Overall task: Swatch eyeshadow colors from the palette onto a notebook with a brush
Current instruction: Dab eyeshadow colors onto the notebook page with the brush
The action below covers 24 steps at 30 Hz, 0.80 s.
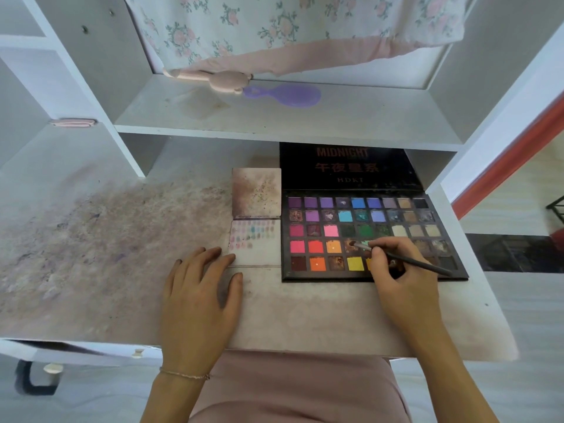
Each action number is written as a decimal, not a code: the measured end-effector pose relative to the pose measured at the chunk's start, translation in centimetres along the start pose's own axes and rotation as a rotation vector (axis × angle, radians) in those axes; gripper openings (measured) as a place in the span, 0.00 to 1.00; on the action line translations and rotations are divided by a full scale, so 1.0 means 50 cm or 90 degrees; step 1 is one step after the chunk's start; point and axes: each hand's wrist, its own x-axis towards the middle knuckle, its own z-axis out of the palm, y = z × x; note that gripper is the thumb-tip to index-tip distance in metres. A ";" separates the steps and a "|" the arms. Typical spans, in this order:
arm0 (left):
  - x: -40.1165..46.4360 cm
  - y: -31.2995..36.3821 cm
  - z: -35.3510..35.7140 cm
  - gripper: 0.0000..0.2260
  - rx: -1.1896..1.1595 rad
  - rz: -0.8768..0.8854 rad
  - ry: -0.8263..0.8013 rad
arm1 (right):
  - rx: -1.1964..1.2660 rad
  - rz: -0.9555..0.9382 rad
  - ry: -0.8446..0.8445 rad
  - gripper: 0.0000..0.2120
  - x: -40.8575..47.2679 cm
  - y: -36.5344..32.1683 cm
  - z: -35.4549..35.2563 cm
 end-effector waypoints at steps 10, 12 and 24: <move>0.001 -0.001 0.000 0.19 -0.002 -0.001 -0.009 | -0.046 0.016 0.000 0.08 -0.001 0.004 0.001; 0.000 -0.001 0.001 0.19 -0.001 0.002 -0.002 | -0.041 0.018 0.009 0.08 -0.003 0.005 0.000; 0.000 -0.003 0.001 0.19 -0.003 0.003 -0.002 | -0.044 0.011 0.008 0.09 -0.002 -0.001 0.000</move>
